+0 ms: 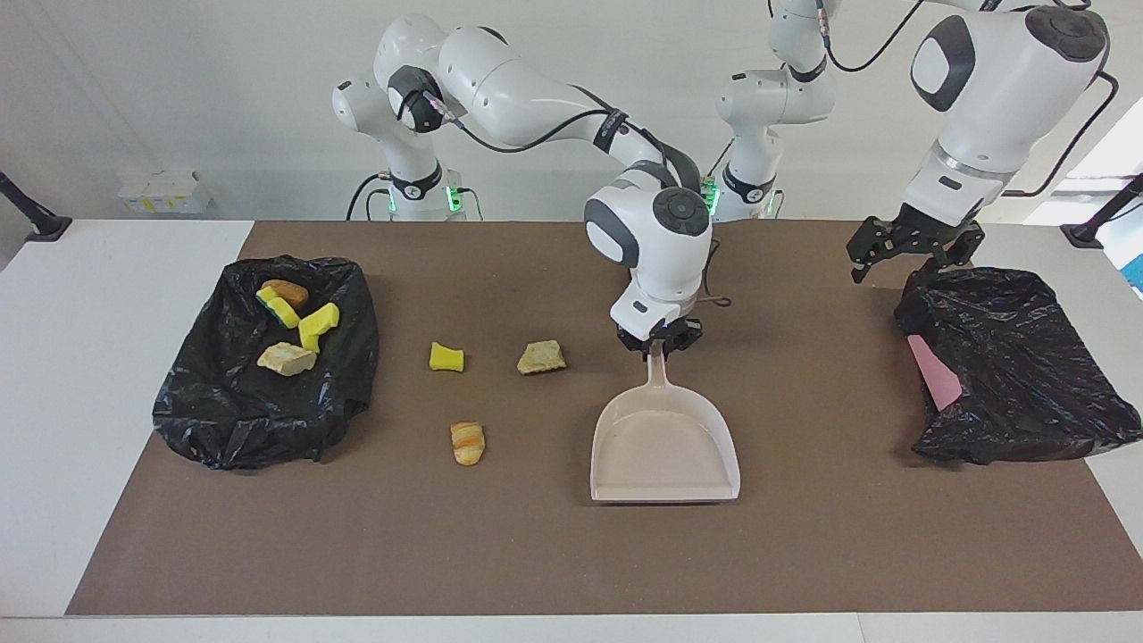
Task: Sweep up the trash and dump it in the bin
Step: 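Set down the dustpan and release it with the right gripper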
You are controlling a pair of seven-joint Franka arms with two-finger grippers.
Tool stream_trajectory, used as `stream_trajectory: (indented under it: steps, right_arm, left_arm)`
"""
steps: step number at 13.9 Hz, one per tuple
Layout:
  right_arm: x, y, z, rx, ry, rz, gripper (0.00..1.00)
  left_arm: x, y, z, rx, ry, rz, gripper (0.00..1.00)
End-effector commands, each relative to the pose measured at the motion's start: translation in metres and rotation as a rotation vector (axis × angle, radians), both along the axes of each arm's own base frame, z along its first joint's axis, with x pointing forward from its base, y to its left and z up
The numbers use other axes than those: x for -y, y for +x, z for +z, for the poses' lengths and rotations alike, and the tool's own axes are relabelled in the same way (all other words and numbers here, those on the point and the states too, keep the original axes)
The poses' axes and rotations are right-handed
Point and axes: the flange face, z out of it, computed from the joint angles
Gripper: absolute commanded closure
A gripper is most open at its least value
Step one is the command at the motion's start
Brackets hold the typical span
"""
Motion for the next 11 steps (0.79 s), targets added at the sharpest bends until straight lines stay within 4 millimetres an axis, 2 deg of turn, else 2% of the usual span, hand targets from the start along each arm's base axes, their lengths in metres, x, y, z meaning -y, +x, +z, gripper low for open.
stream_trajectory:
  steps: [1, 3, 5, 6, 8, 11]
  right_arm:
    - [-0.002, -0.001, -0.013, -0.026, 0.025, -0.017, 1.0]
    - [-0.002, -0.002, -0.015, -0.03, 0.023, -0.016, 0.98]
    - [-0.001, -0.002, -0.015, -0.031, 0.024, -0.018, 0.71]
    - [-0.001, -0.001, -0.014, -0.027, 0.026, -0.018, 0.64]
    - [0.002, 0.002, -0.004, -0.016, 0.033, -0.023, 0.53]
    - [0.005, -0.007, 0.031, 0.004, 0.046, -0.017, 0.4]
  left_arm:
    - [-0.004, -0.003, 0.005, -0.006, 0.021, -0.009, 0.0]
    - [-0.004, -0.003, 0.005, -0.006, 0.021, -0.009, 0.0]
    - [-0.004, -0.003, 0.005, -0.006, 0.021, -0.009, 0.0]
    - [-0.004, -0.003, 0.005, -0.006, 0.021, -0.009, 0.0]
    - [-0.004, -0.003, 0.005, -0.006, 0.021, -0.018, 0.0]
    - [0.008, -0.002, 0.009, 0.022, 0.019, -0.029, 0.0]
